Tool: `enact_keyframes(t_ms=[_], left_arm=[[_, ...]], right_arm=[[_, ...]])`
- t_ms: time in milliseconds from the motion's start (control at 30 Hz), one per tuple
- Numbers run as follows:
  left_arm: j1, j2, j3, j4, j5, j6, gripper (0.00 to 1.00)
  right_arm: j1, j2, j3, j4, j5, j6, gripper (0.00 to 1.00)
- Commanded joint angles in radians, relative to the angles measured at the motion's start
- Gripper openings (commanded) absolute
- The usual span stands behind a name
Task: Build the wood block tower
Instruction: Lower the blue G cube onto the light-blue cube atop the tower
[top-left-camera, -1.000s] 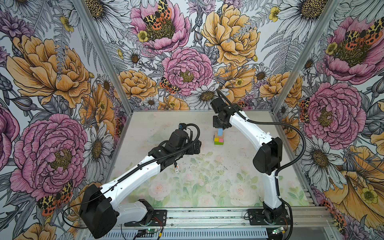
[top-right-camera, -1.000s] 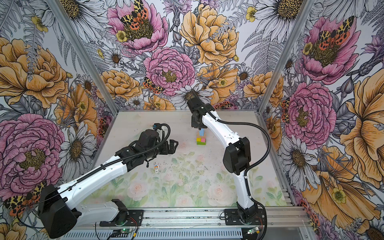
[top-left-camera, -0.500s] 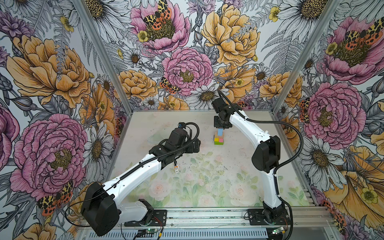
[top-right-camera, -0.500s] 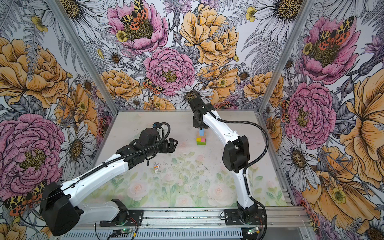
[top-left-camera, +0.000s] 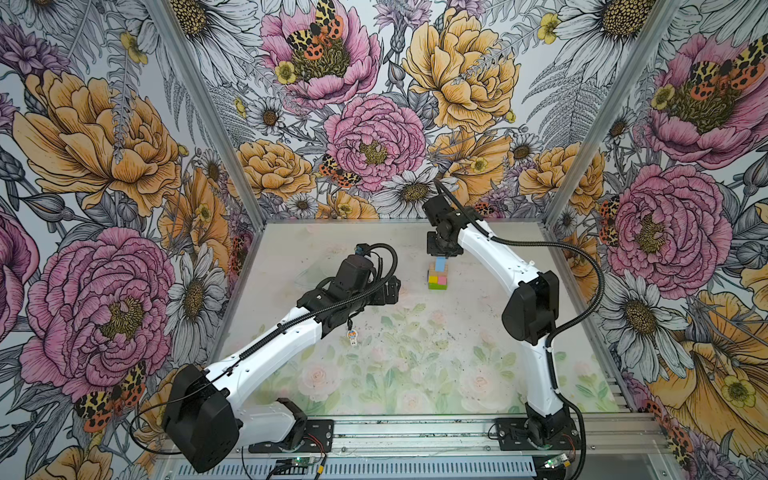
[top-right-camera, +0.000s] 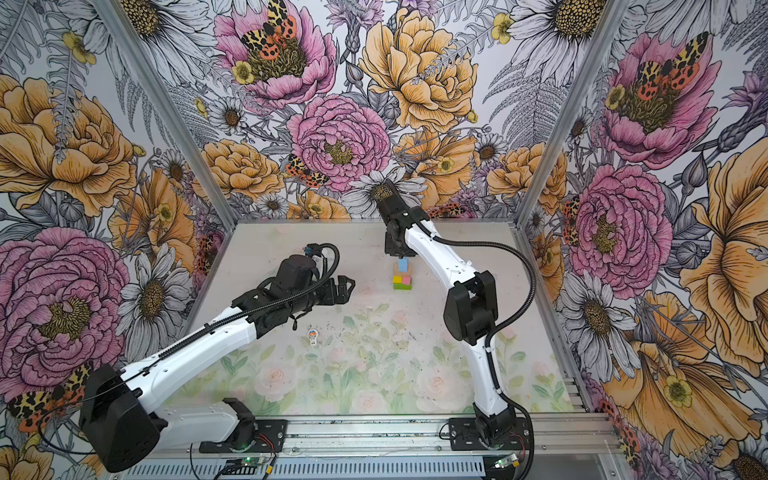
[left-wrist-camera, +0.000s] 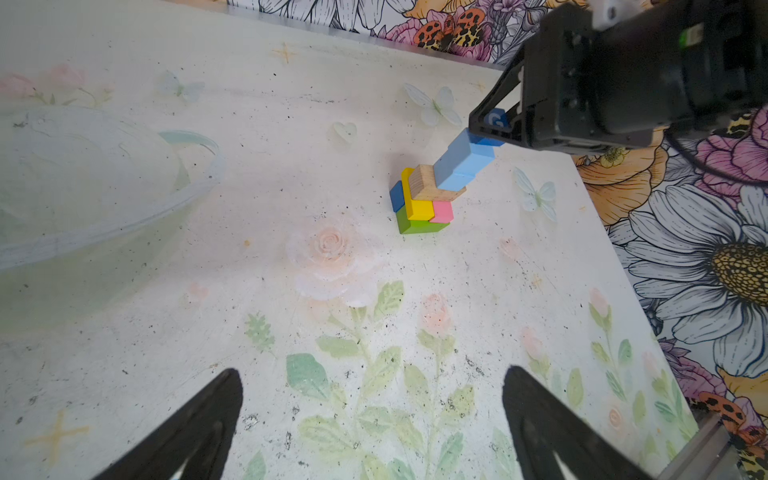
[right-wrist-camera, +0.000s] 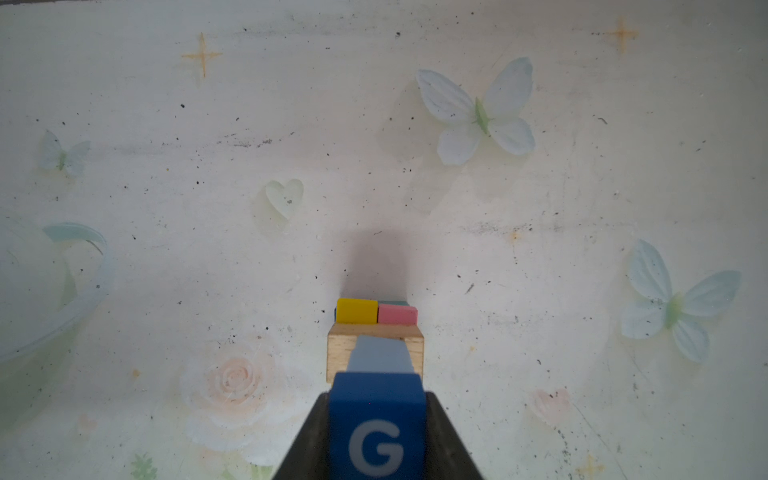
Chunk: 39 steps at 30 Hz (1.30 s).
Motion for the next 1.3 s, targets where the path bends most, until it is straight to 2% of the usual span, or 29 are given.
enact_keyframes(t_ms=[0, 1267], left_arm=[[0.014, -0.002, 0.021, 0.022, 0.015, 0.012, 0.99], [0.025, -0.001, 0.021, 0.022, 0.032, 0.012, 0.99]], right_arm=[[-0.005, 0.025, 0.030, -0.003, -0.006, 0.006, 0.30], [-0.005, 0.017, 0.027, -0.005, -0.005, 0.010, 0.30]])
